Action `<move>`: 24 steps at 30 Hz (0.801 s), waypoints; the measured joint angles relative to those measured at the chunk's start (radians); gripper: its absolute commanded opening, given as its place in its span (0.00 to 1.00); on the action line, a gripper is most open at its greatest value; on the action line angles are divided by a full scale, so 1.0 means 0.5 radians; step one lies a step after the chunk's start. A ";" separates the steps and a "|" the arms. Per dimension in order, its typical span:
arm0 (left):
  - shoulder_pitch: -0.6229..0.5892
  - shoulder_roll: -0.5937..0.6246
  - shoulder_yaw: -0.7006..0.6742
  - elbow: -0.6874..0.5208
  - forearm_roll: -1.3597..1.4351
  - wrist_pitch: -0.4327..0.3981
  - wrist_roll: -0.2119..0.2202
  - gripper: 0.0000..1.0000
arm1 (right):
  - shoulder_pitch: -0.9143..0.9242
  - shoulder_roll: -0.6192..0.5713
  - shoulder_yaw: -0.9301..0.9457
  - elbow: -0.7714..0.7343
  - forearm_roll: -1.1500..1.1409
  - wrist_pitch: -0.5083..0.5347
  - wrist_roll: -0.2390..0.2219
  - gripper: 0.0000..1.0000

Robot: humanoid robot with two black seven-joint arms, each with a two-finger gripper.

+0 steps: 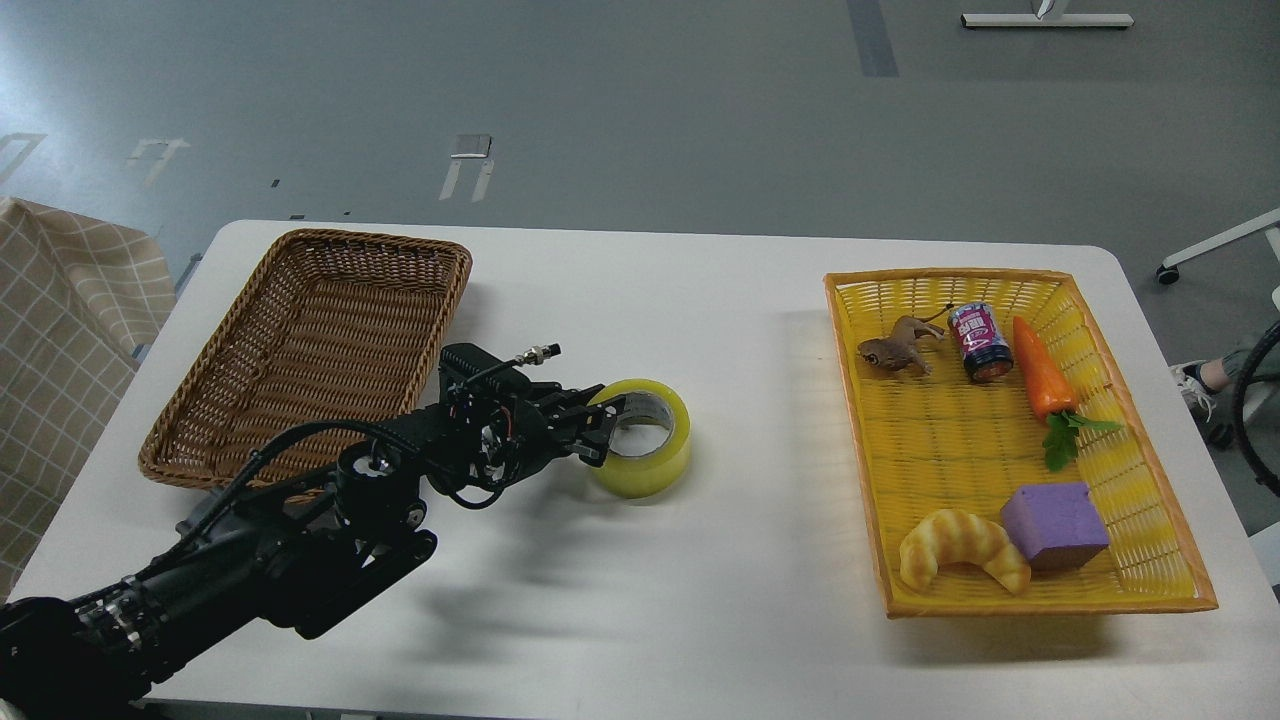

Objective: Place and transfer tape with both arms
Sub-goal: 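Lift the tape roll and carry it over the wicker basket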

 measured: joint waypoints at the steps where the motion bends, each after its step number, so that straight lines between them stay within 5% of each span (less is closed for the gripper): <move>1: -0.007 0.000 0.000 0.000 0.000 0.007 -0.001 0.09 | -0.001 0.001 -0.001 0.000 0.000 0.000 0.000 1.00; 24: -0.429 0.424 -0.007 -0.007 -0.001 0.021 0.005 0.10 | -0.009 0.041 -0.024 0.000 -0.001 0.000 0.000 1.00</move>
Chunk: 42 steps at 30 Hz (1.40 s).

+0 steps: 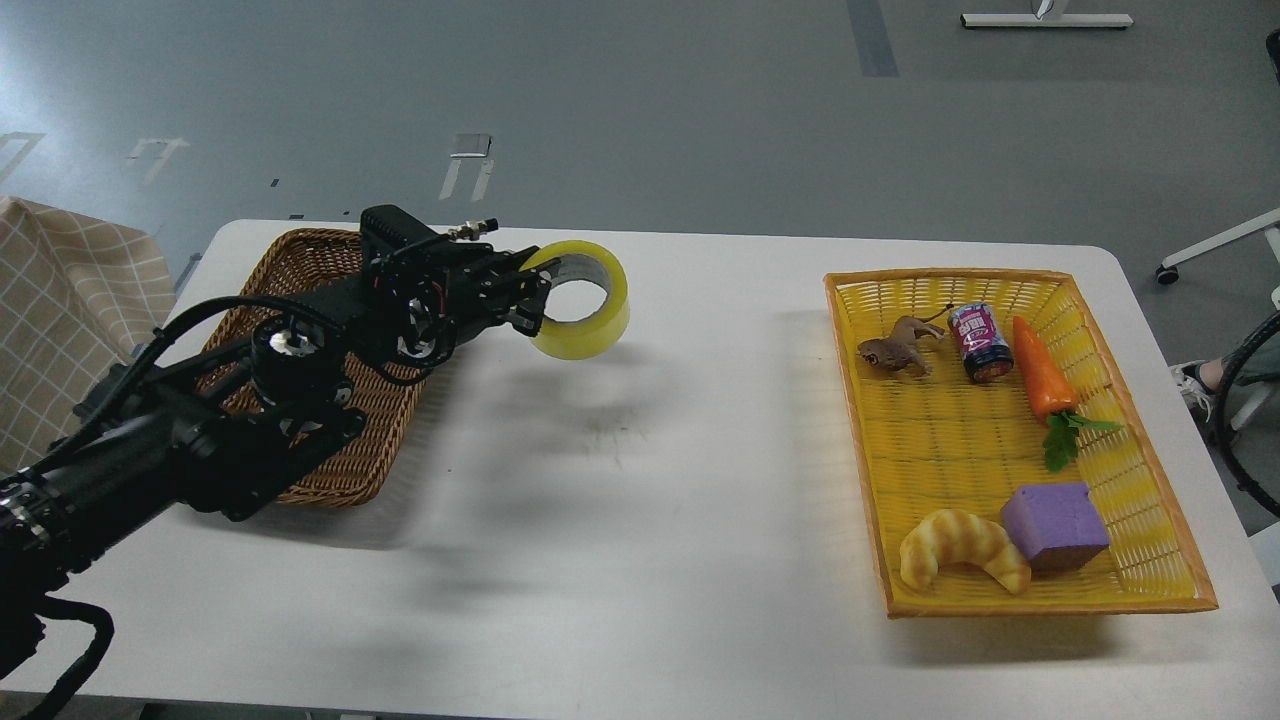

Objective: Place and transfer tape with both arms
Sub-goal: 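Lift the tape roll and carry it over the wicker basket, then lower the tape roll into the basket and open the left gripper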

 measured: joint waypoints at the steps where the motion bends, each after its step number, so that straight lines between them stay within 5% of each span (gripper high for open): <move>1: -0.005 0.056 -0.004 0.002 0.001 0.000 0.001 0.10 | 0.000 0.000 0.000 0.000 0.000 0.000 0.000 1.00; 18: 0.067 0.623 0.006 0.014 -0.273 0.125 0.008 0.11 | 0.010 -0.006 -0.004 -0.042 0.003 0.000 -0.008 1.00; 42: 0.391 0.651 0.006 0.189 -0.340 0.367 -0.032 0.21 | 0.019 -0.028 -0.006 -0.038 0.003 0.000 -0.012 1.00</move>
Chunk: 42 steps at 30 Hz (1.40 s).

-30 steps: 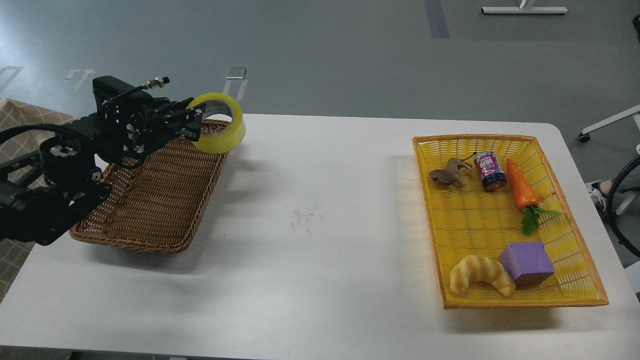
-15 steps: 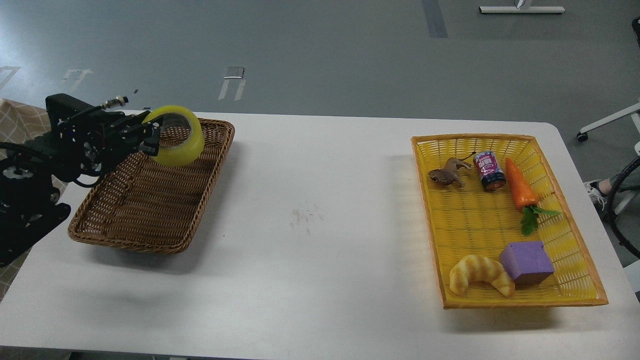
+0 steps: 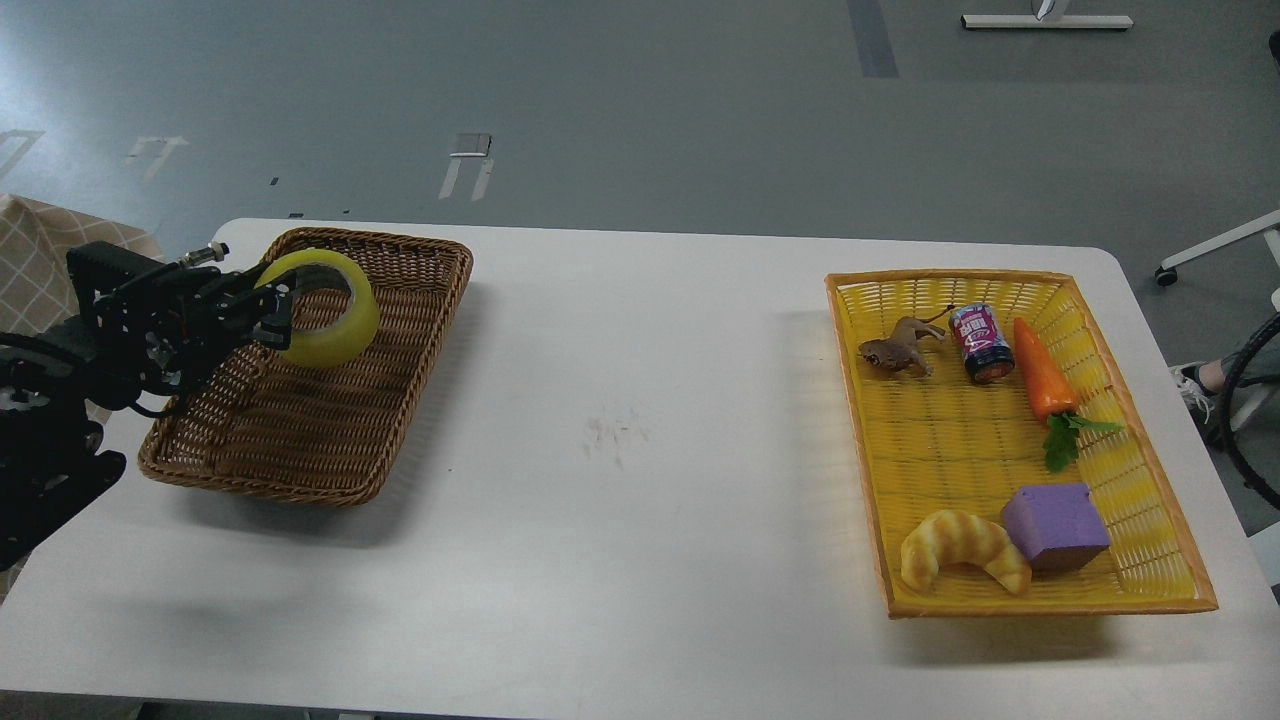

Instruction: Place and transfer tape with both arms

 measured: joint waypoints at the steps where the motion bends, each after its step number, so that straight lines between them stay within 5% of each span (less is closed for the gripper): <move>1: 0.006 0.000 0.000 0.001 -0.010 0.000 -0.002 0.21 | 0.000 0.000 0.000 0.002 0.000 0.000 0.000 1.00; 5: 0.034 0.000 0.000 0.001 -0.087 0.003 -0.005 0.26 | -0.005 0.000 0.000 0.004 -0.001 0.000 -0.006 1.00; 6: 0.044 0.000 0.000 0.001 -0.115 0.003 -0.005 0.50 | -0.008 0.000 -0.001 0.004 -0.001 0.000 -0.008 1.00; 9: 0.051 0.000 0.000 0.001 -0.148 0.003 -0.013 0.98 | -0.010 0.000 -0.002 0.004 -0.001 0.000 -0.011 1.00; 26: 0.048 0.023 -0.015 -0.008 -0.522 -0.011 -0.280 0.98 | -0.078 0.002 -0.012 -0.002 -0.006 0.000 -0.012 1.00; 30: -0.051 0.024 -0.039 -0.023 -1.136 -0.017 -0.452 0.98 | -0.079 0.001 -0.011 -0.009 -0.006 0.000 -0.012 1.00; 42: -0.358 -0.084 -0.225 -0.347 -2.395 -0.027 -0.471 0.98 | -0.044 0.000 -0.012 -0.052 -0.161 0.000 -0.022 1.00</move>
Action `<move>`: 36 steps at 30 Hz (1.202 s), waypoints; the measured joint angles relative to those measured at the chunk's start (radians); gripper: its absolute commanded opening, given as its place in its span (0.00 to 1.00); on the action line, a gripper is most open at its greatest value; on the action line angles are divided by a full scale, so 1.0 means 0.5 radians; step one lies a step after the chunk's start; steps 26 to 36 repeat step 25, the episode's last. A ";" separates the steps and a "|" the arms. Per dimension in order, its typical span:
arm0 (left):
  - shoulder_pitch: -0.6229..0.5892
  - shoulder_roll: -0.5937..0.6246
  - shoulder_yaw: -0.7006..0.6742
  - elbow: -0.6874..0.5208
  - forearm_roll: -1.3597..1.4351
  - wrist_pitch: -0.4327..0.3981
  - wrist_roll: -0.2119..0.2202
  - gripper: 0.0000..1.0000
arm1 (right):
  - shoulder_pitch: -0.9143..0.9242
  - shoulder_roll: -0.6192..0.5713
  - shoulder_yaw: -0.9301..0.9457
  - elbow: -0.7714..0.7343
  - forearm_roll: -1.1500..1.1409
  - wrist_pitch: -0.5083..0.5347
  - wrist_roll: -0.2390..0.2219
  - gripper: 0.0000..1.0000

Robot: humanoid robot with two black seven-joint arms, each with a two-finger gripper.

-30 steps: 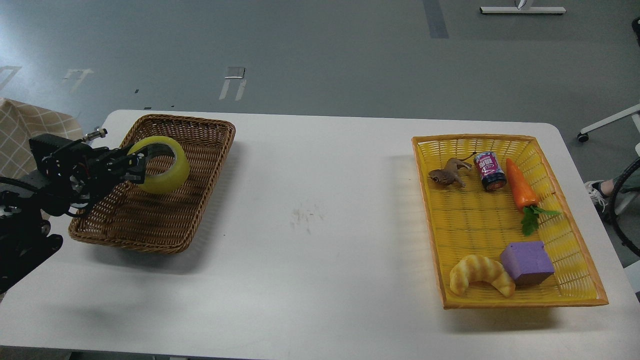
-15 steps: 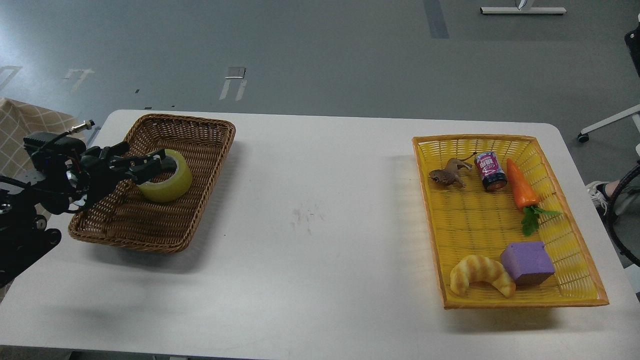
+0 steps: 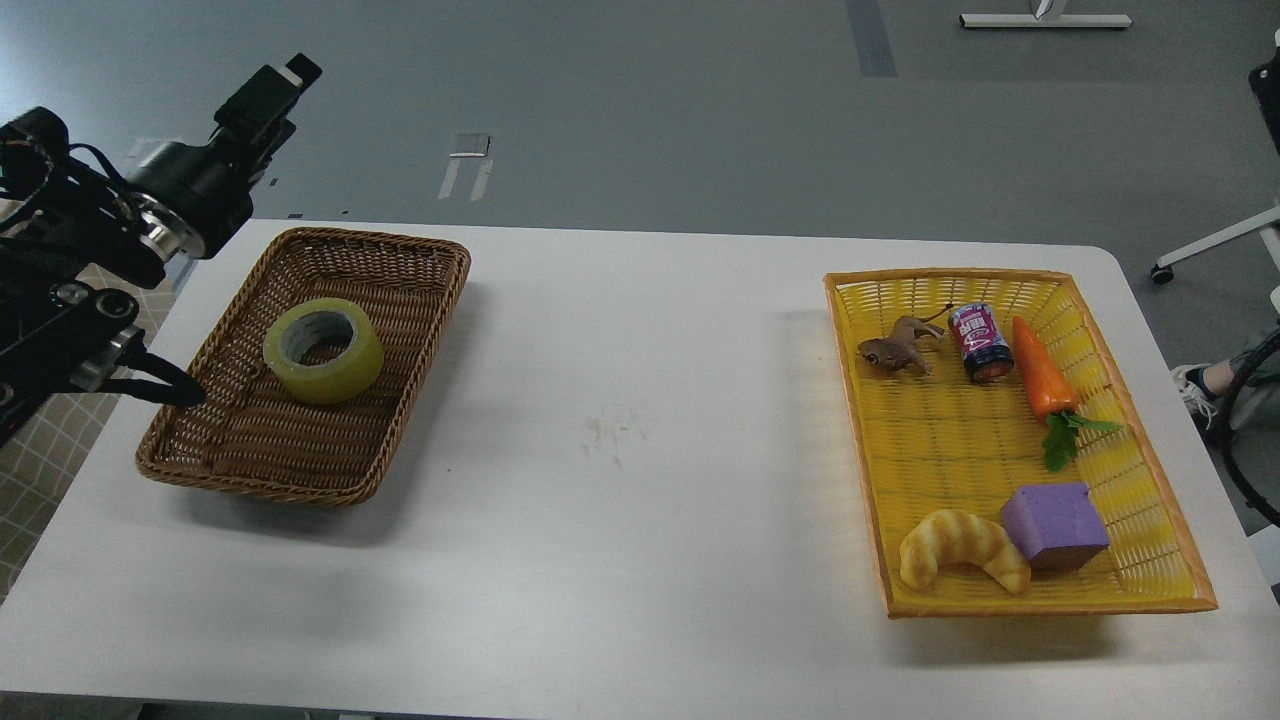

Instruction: Place and transfer tape with both arms

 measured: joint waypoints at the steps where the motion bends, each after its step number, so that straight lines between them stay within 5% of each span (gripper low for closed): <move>1: -0.001 -0.027 -0.059 -0.053 -0.056 -0.003 0.007 0.98 | 0.004 0.002 -0.007 -0.007 -0.026 0.000 -0.010 1.00; 5: -0.001 -0.174 -0.295 -0.207 -0.189 -0.060 0.049 0.98 | 0.042 0.006 -0.056 -0.048 -0.095 0.000 -0.064 1.00; 10: 0.022 -0.391 -0.576 -0.283 -0.260 -0.177 0.203 0.98 | 0.104 0.019 -0.110 -0.091 -0.103 0.000 -0.085 1.00; 15: 0.057 -0.539 -0.823 -0.290 -0.430 -0.414 0.304 0.98 | 0.133 0.042 -0.117 -0.108 -0.096 0.000 -0.075 1.00; 25: 0.303 -0.817 -0.961 -0.442 -0.488 -0.556 0.321 0.98 | 0.185 0.129 -0.187 -0.106 -0.094 0.000 -0.075 1.00; 36: 0.303 -0.817 -0.961 -0.442 -0.488 -0.556 0.321 0.98 | 0.185 0.129 -0.187 -0.106 -0.094 0.000 -0.075 1.00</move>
